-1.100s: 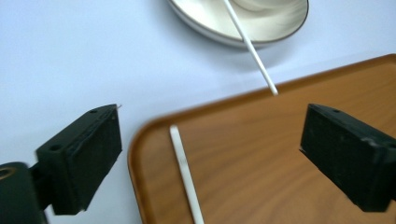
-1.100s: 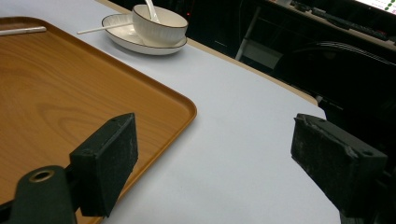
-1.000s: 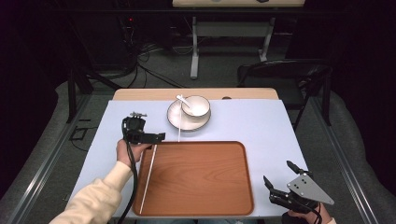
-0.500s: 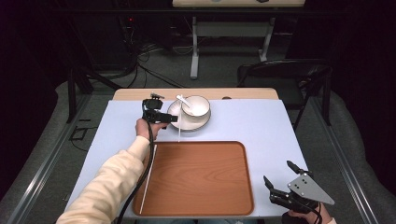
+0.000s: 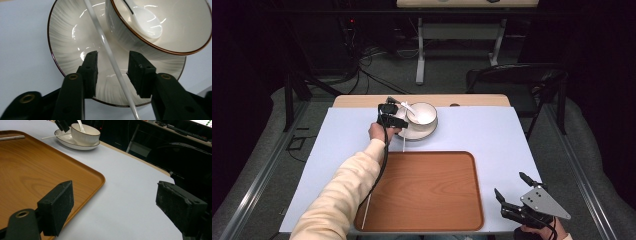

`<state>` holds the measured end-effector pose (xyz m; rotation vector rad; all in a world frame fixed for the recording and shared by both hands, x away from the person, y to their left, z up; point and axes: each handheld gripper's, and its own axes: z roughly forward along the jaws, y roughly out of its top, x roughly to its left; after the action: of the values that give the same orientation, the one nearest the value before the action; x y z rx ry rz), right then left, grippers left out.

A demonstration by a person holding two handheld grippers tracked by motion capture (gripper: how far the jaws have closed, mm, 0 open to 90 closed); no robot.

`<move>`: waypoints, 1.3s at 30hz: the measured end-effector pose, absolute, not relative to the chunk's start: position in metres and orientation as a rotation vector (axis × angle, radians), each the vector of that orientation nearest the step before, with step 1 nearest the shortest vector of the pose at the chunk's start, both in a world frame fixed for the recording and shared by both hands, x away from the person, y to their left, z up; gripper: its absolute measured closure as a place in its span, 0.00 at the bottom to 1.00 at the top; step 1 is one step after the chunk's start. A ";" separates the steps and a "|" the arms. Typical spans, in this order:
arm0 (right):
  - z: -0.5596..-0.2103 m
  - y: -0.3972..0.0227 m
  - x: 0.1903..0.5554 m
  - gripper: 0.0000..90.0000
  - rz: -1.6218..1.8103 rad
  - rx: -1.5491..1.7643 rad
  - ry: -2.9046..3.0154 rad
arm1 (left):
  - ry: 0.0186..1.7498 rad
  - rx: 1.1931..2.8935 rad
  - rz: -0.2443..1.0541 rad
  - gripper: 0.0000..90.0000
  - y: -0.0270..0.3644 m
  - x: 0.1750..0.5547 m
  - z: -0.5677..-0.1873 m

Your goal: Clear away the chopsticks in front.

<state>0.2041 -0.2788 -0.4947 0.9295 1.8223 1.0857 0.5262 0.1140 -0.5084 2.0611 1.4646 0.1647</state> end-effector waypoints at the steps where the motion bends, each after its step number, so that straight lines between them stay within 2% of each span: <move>1: -0.495 -0.279 0.204 0.16 1.087 0.929 1.820 | 1.468 2.069 0.158 0.72 0.115 0.528 -0.511; 10: -0.495 -0.278 0.204 0.16 1.085 0.934 1.824 | 1.495 2.051 0.134 0.80 0.114 0.531 -0.522; 16: -0.495 -0.279 0.205 0.16 1.088 0.934 1.824 | 1.551 2.014 0.159 0.93 0.119 0.530 -0.524; 18: -0.495 -0.279 0.205 0.16 1.087 0.935 1.824 | 1.556 2.016 0.160 0.94 0.119 0.530 -0.524; 26: -0.495 -0.279 0.205 0.16 1.088 0.935 1.823 | 1.590 1.992 0.176 0.93 0.126 0.526 -0.523; 32: -0.495 -0.279 0.205 0.16 1.086 0.935 1.825 | 1.571 2.015 0.225 0.73 0.123 0.531 -0.518; 39: -0.495 -0.279 0.205 0.16 1.086 0.937 1.824 | 1.553 2.039 0.221 0.74 0.118 0.548 -0.522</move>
<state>0.2049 -0.2788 -0.4948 0.9374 1.8243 1.0856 0.5483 0.1177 -0.5217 2.0386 1.5530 0.2209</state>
